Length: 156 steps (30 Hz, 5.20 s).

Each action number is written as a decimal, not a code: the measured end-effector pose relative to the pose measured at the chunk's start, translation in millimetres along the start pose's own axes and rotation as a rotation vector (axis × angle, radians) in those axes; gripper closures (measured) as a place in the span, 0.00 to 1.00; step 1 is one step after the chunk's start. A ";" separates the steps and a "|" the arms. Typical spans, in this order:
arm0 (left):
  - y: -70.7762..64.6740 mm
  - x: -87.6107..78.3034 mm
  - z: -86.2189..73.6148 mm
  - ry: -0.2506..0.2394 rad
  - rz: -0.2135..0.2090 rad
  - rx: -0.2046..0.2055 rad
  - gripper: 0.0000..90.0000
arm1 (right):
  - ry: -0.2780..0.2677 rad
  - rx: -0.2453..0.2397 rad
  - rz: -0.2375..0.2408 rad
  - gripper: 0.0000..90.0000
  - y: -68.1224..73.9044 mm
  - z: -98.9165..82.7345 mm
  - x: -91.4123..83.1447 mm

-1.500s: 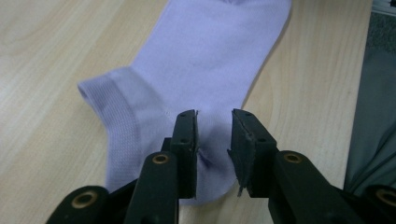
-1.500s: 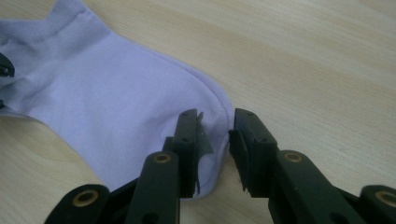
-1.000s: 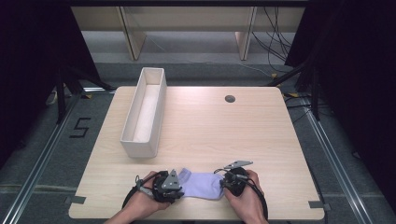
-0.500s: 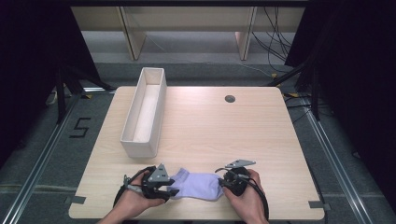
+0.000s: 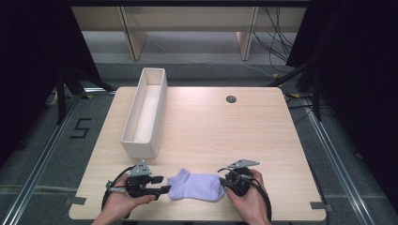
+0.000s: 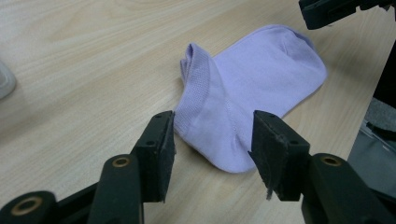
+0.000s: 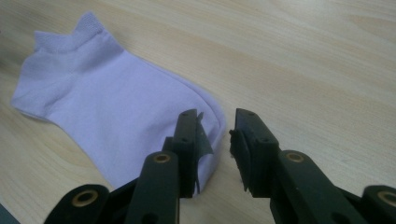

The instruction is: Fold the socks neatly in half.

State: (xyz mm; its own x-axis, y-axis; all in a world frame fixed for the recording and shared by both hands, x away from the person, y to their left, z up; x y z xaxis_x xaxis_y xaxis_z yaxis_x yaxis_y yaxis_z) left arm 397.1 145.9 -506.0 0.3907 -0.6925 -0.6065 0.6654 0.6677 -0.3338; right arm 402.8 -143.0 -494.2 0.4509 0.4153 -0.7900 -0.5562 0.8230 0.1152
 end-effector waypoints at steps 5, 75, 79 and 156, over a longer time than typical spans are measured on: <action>1.0 5.3 -0.4 -0.008 -0.018 -0.029 0.59 | 0.017 0.030 -0.012 0.85 4.9 0.9 -1.6; 2.9 26.8 23.5 0.150 -0.058 -0.003 0.93 | 0.131 -0.081 0.106 1.00 61.4 22.6 54.8; -0.3 21.5 30.9 0.153 -0.063 0.006 0.92 | 0.123 -0.088 0.112 1.00 63.7 23.9 56.6; -29.1 25.6 59.6 0.177 -0.113 -0.035 0.92 | 0.098 -0.027 0.118 0.99 33.7 25.7 50.1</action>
State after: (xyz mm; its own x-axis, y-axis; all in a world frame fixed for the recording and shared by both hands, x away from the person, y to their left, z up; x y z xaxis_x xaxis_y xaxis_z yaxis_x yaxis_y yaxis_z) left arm 425.7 92.5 -468.8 0.1952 -0.7069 -0.6799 0.6752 0.5996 -0.4296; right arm 424.6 -84.5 -514.4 0.3123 0.4675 -0.8270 -0.6201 0.7598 0.1953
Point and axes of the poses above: each handheld gripper's, and its own axes: x roughly forward along the jaws, z roughly out of its top, y roughly to its left, the point moved 4 cm from there along x, roughly forward along the jaws, and after that the axes turned 5 degrees about -x, right-handed, at the moved point
